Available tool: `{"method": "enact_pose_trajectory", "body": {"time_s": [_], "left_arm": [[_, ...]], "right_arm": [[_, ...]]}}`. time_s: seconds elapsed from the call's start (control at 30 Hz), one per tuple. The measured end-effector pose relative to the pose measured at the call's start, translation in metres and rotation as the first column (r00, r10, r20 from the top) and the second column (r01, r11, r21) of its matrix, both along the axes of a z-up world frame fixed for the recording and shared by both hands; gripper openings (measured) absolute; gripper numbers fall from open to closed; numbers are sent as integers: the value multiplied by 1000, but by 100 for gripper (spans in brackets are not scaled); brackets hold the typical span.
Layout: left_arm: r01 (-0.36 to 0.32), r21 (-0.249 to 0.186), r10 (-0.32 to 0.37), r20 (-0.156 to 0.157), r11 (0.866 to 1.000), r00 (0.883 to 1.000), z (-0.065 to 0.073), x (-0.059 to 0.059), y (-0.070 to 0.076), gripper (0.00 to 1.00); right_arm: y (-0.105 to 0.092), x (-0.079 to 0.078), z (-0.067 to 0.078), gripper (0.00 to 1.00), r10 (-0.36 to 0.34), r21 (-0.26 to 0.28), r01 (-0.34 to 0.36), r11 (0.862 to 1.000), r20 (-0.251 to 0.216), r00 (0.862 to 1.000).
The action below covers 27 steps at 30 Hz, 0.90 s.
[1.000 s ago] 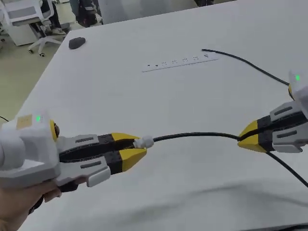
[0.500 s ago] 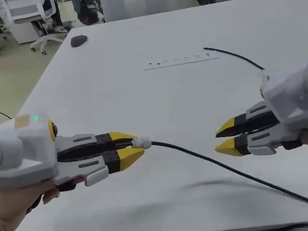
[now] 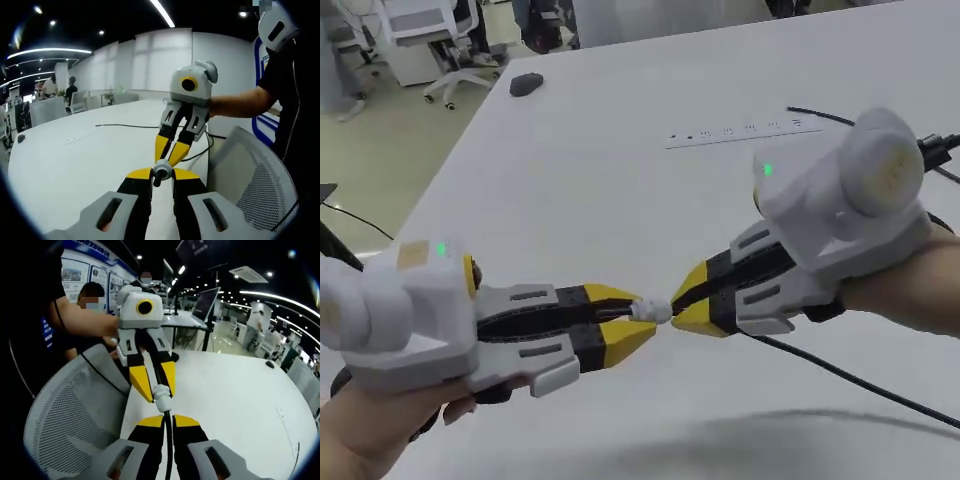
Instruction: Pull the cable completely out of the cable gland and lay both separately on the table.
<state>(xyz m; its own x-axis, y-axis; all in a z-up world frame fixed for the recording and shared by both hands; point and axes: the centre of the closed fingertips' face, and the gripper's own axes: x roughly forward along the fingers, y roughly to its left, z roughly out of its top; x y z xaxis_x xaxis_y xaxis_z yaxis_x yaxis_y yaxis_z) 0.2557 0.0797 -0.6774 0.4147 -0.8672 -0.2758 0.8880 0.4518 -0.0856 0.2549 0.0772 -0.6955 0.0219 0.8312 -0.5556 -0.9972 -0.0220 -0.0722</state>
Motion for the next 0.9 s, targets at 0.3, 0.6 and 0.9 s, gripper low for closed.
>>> {"method": "enact_pose_trajectory", "body": {"time_s": [0.3,0.6,0.9], "left_arm": [[-94,-36,94,-9,995,996,-6,5,53,14],[-311,-49,313,39,949,949,-16,31,130,14],[-497,-8,497,25,868,867,-54,73,173,14]], "right_arm": [[16,16,-15,0,20,-62,-19,998,5,1000],[48,66,-16,0,-120,-41,120,992,14,993],[128,119,-15,0,-289,38,291,956,-41,956]]}}
